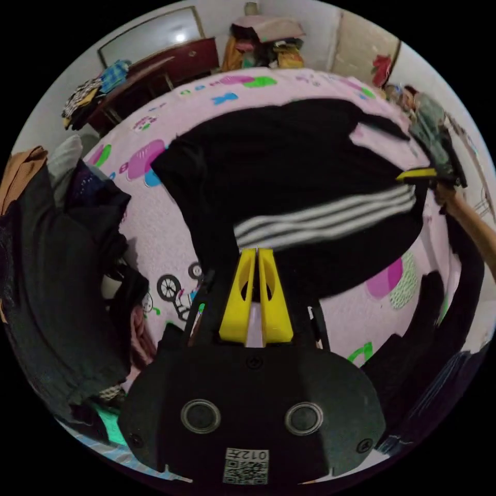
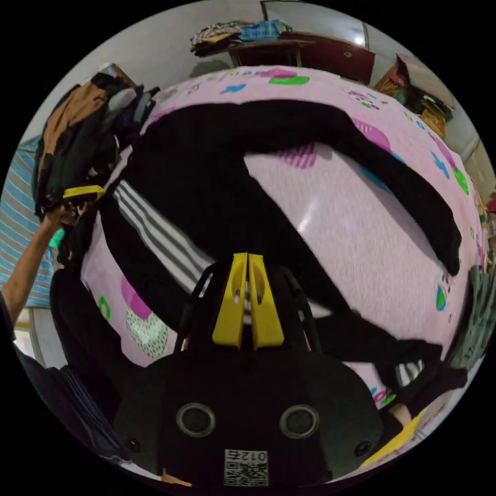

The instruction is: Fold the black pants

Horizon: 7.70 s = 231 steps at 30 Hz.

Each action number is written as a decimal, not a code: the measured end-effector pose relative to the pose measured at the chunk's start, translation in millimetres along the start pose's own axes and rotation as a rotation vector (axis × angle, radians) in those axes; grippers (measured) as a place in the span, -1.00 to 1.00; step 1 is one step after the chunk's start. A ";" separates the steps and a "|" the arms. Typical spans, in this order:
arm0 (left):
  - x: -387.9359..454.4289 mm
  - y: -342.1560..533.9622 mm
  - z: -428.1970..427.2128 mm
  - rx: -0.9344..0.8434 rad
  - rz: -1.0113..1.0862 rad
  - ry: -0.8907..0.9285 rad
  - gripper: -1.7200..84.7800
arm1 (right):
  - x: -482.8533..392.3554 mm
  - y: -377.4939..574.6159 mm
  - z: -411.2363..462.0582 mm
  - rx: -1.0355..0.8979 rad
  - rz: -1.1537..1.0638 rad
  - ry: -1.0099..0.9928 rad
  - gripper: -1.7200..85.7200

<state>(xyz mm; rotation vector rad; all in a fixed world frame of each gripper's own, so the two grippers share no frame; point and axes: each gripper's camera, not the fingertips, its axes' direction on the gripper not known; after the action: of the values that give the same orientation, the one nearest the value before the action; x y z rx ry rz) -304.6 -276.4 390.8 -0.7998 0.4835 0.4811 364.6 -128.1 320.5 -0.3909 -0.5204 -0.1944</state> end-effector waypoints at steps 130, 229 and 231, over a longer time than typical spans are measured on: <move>-98.8 -1.7 -2.8 -0.067 -0.311 0.231 -0.96 | 218.9 222.8 -244.6 -0.014 0.622 0.087 -0.98; -102.0 -300.7 -8.1 0.037 -0.261 0.006 -0.95 | 420.8 -134.3 -206.3 0.410 0.666 -0.002 -0.98; -96.8 -290.2 -15.5 0.050 -0.274 0.024 -0.95 | 397.0 -131.3 -202.3 0.377 0.539 -0.089 -0.98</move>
<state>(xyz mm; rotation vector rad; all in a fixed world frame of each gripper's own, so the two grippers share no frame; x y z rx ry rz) -217.9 -484.7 598.0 -0.8100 0.3995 0.2051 756.2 -362.9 406.1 -0.1597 -0.5086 0.4388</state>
